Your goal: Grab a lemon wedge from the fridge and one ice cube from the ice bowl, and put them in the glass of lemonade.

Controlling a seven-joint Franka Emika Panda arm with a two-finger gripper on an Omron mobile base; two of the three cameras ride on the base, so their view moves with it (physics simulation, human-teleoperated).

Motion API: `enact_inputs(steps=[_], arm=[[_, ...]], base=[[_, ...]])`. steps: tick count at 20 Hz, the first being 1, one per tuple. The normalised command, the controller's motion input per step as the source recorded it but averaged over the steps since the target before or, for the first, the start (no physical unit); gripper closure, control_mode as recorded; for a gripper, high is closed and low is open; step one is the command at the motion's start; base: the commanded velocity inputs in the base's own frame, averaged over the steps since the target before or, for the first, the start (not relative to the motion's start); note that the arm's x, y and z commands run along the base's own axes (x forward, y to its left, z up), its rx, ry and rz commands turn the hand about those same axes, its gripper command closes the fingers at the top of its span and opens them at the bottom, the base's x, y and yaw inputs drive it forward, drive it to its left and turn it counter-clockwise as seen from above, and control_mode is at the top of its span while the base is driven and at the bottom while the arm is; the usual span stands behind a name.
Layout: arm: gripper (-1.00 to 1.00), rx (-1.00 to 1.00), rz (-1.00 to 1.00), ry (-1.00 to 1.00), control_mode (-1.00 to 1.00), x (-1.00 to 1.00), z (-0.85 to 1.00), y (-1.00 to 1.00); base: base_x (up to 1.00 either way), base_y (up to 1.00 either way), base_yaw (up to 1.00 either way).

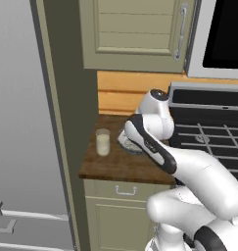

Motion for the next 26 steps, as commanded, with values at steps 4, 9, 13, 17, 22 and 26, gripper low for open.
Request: enact_inputs(steps=[4,9,13,17,22,26], arm=[[-1.0,0.0,-0.44,0.09,-1.0,-0.95,0.35,-0.29],[-1.0,0.08,-0.47,0.04,-1.0,-0.99,0.29,-0.41],[-1.0,0.13,-0.44,0.0,-1.0,-0.76,0.45,-0.62],[-1.0,0.09,-0.24,-0.04,-1.0,-0.58,0.51,-0.5],[-1.0,0.0,-0.01,-0.01,-1.0,-0.02,0.0,-0.01],[-1.0,0.0,0.0,0.0,-1.0,0.0,0.0,0.0]], base=[[0.0,0.0,0.0],[0.0,0.0,0.0],[0.0,0.0,0.0],[0.0,0.0,0.0],[0.0,0.0,0.0],[0.0,0.0,0.0]])
